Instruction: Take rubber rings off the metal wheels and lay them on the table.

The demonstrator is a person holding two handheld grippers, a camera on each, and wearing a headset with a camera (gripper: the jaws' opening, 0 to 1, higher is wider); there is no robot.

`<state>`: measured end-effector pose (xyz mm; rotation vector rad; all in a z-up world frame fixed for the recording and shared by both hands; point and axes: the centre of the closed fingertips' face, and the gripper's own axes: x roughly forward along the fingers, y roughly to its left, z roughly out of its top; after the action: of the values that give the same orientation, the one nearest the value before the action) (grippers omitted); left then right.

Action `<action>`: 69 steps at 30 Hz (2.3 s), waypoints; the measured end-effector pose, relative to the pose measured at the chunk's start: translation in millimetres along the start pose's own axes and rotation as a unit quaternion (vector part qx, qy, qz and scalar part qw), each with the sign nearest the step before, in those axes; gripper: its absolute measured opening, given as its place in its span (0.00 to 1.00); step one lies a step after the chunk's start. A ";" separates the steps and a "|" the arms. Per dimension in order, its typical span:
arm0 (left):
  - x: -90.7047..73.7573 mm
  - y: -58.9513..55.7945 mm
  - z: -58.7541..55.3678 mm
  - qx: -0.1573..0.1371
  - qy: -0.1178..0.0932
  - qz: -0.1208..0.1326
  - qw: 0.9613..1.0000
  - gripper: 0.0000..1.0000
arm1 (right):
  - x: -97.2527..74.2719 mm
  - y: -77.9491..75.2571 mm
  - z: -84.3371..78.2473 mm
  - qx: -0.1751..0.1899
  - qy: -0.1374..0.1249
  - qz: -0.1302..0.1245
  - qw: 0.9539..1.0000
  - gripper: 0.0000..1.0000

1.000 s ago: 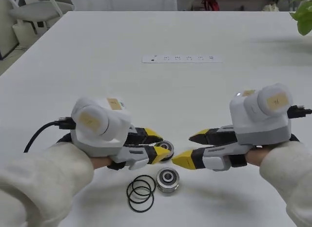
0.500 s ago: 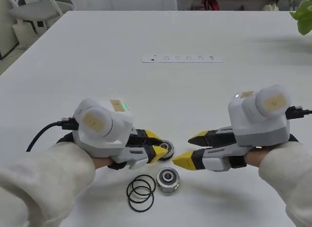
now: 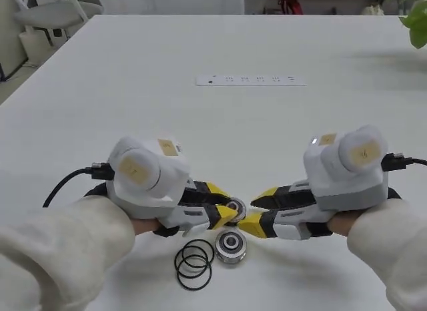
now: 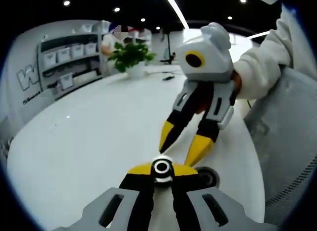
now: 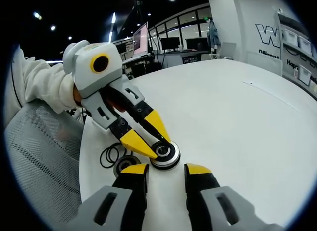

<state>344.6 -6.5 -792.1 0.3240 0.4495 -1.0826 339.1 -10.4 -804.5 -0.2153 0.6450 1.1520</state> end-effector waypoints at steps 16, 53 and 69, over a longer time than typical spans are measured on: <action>4.7 -2.3 -1.0 -0.004 0.002 0.001 1.000 0.14 | 5.0 0.8 -4.3 0.003 0.002 0.004 1.000 0.16; -0.1 -1.9 -0.9 0.003 -0.003 0.003 1.000 0.14 | 0.0 -7.1 -7.0 0.072 0.002 -0.008 0.997 0.00; -1.2 -1.4 -1.9 0.005 -0.003 0.004 1.000 0.14 | -5.3 -8.1 1.0 0.108 -0.018 -0.010 0.994 0.00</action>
<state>342.5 -5.3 -793.2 0.3310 0.4375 -1.0771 345.3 -17.4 -802.0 -0.0174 0.7285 1.0567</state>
